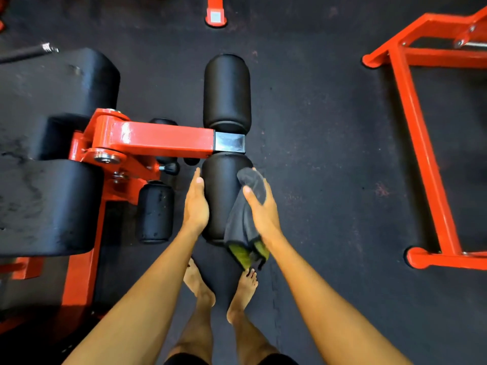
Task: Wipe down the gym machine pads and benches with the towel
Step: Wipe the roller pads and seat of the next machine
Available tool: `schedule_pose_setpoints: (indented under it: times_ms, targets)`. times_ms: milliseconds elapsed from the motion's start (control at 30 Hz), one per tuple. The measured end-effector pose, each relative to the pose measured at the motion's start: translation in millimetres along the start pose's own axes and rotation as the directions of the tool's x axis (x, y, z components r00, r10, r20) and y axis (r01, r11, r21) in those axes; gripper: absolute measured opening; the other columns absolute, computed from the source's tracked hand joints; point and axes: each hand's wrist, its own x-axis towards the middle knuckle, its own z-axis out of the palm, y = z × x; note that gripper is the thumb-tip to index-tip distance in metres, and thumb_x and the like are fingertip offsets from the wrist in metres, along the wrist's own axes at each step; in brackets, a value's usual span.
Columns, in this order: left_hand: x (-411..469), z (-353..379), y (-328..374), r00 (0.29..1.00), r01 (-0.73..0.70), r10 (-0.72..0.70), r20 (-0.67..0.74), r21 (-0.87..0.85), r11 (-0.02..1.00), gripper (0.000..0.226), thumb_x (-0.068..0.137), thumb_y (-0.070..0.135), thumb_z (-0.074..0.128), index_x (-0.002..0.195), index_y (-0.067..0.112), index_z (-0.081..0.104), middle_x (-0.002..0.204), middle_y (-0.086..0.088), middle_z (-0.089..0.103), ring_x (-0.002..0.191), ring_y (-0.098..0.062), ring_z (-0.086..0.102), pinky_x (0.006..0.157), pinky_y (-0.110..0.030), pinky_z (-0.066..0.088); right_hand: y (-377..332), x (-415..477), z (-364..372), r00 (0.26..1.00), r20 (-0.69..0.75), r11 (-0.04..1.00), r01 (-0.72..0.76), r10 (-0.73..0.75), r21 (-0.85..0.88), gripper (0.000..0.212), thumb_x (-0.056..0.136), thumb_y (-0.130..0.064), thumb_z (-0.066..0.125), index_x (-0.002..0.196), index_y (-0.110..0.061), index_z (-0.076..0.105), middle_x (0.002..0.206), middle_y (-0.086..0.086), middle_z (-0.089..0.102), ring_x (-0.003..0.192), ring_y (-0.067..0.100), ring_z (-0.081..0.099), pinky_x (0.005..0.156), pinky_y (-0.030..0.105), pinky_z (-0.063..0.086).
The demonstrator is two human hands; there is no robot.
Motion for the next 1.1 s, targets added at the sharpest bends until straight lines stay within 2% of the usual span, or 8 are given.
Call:
schedule_pose_setpoints:
  times_ms: [67, 167, 333, 500, 633, 833, 1000, 1100]
  targets:
    - [-15.0, 2.1, 19.6, 0.997, -0.016, 0.021, -0.071, 0.071, 0.997, 0.056, 0.108, 0.046, 0.031, 0.159, 0.023, 0.034, 0.163, 0.007, 0.035, 0.151, -0.009, 0.030, 0.126, -0.034, 0.021, -16.1, 24.2, 1.3, 0.999, 0.005, 0.998, -0.042, 0.043, -0.041, 0.050, 0.103, -0.038, 0.062, 0.149, -0.041, 0.042, 0.145, -0.020, 0.045, 0.141, 0.010, 0.044, 0.120, 0.034, 0.034]
    - [-35.0, 17.7, 32.4, 0.982, -0.113, 0.143, -0.126, 0.216, 0.970, 0.051, 0.111, 0.025, 0.030, 0.162, 0.019, 0.025, 0.167, 0.003, 0.026, 0.153, -0.011, 0.023, 0.123, -0.030, 0.019, -23.0, 23.4, 4.9, 0.999, -0.006, 0.983, 0.043, -0.045, -0.180, 0.054, 0.103, -0.043, 0.057, 0.154, -0.044, 0.038, 0.160, -0.021, 0.037, 0.145, 0.010, 0.040, 0.120, 0.041, 0.032]
    - [-46.2, 35.6, 32.5, 0.984, -0.075, 0.111, -0.140, 0.240, 0.968, 0.057, 0.110, 0.042, 0.028, 0.164, 0.031, 0.010, 0.170, 0.015, 0.007, 0.155, -0.003, 0.008, 0.120, -0.030, 0.013, 10.2, -41.7, 2.8, 0.957, 0.106, 0.924, 0.289, -0.270, -0.250, 0.063, 0.103, -0.036, 0.058, 0.153, -0.059, 0.027, 0.170, -0.020, 0.014, 0.158, 0.010, 0.011, 0.125, 0.036, 0.016]
    - [-40.9, 27.2, 30.5, 0.989, -0.047, 0.085, -0.118, 0.294, 0.955, 0.067, 0.106, 0.058, 0.030, 0.164, 0.032, 0.010, 0.170, 0.012, 0.013, 0.154, -0.011, 0.019, 0.120, -0.041, 0.022, 34.3, -65.7, -10.3, 0.994, 0.061, 0.995, 0.091, -0.093, 0.033, 0.057, 0.104, -0.036, 0.060, 0.154, -0.046, 0.035, 0.163, -0.025, 0.032, 0.150, -0.003, 0.028, 0.127, 0.038, 0.025]
    - [-26.1, 10.8, 19.2, 0.999, -0.024, 0.032, -0.044, 0.153, 0.988, 0.064, 0.107, 0.055, 0.031, 0.163, 0.025, 0.020, 0.167, 0.006, 0.025, 0.153, -0.012, 0.023, 0.121, -0.029, 0.017, 7.6, -6.7, -10.1, 0.985, 0.115, 0.985, 0.142, -0.130, -0.100, 0.051, 0.099, -0.046, 0.060, 0.144, -0.058, 0.040, 0.160, -0.023, 0.037, 0.147, -0.003, 0.034, 0.126, 0.044, 0.027]
    - [-46.7, 24.0, 28.2, 0.991, -0.037, 0.064, -0.119, 0.219, 0.975, 0.057, 0.111, 0.036, 0.029, 0.164, 0.020, 0.015, 0.170, 0.005, 0.016, 0.155, -0.011, 0.017, 0.123, -0.030, 0.015, -26.2, 47.2, 4.6, 0.993, 0.046, 0.960, 0.113, -0.105, -0.255, 0.058, 0.101, -0.048, 0.055, 0.156, -0.043, 0.036, 0.164, -0.016, 0.034, 0.149, 0.012, 0.036, 0.122, 0.053, 0.028]
    - [-53.3, 28.8, 25.9, 0.985, 0.012, 0.029, -0.167, 0.241, 0.970, 0.058, 0.109, 0.046, 0.028, 0.163, 0.031, 0.013, 0.170, 0.011, 0.016, 0.155, -0.013, 0.019, 0.120, -0.042, 0.020, 5.9, -35.1, 6.8, 0.953, 0.049, 0.910, 0.302, -0.300, -0.283, 0.055, 0.104, -0.041, 0.057, 0.152, -0.051, 0.033, 0.169, -0.021, 0.019, 0.157, 0.007, 0.017, 0.125, 0.031, 0.021]
    - [-52.2, 28.3, 26.9, 0.985, 0.041, 0.000, -0.174, 0.230, 0.972, 0.058, 0.108, 0.053, 0.027, 0.163, 0.036, 0.015, 0.168, 0.011, 0.021, 0.152, -0.018, 0.027, 0.119, -0.046, 0.021, 19.2, -68.6, 4.7, 0.964, 0.025, 0.934, 0.264, -0.266, -0.242, 0.052, 0.104, -0.043, 0.053, 0.150, -0.056, 0.031, 0.167, -0.027, 0.020, 0.154, -0.002, 0.019, 0.121, 0.021, 0.023]
